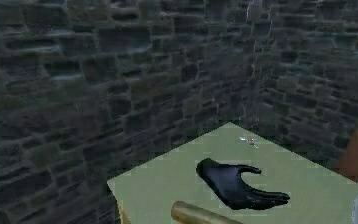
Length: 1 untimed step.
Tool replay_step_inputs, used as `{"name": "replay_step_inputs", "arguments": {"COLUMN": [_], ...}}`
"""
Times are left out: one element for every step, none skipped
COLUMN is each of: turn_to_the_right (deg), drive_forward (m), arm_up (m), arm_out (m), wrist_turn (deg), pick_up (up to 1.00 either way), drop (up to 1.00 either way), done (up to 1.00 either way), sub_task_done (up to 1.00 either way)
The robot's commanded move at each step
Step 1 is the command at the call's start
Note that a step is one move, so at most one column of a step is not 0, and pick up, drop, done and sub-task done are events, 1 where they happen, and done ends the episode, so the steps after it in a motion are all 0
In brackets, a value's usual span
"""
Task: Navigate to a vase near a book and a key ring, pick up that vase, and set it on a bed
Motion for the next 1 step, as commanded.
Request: {"name": "replay_step_inputs", "arguments": {"turn_to_the_right": [-30.0], "drive_forward": [0.00], "arm_up": [0.00], "arm_out": [0.00], "wrist_turn": [0.0], "pick_up": [0.00], "drop": [0.00], "done": [0.00], "sub_task_done": [0.00]}}
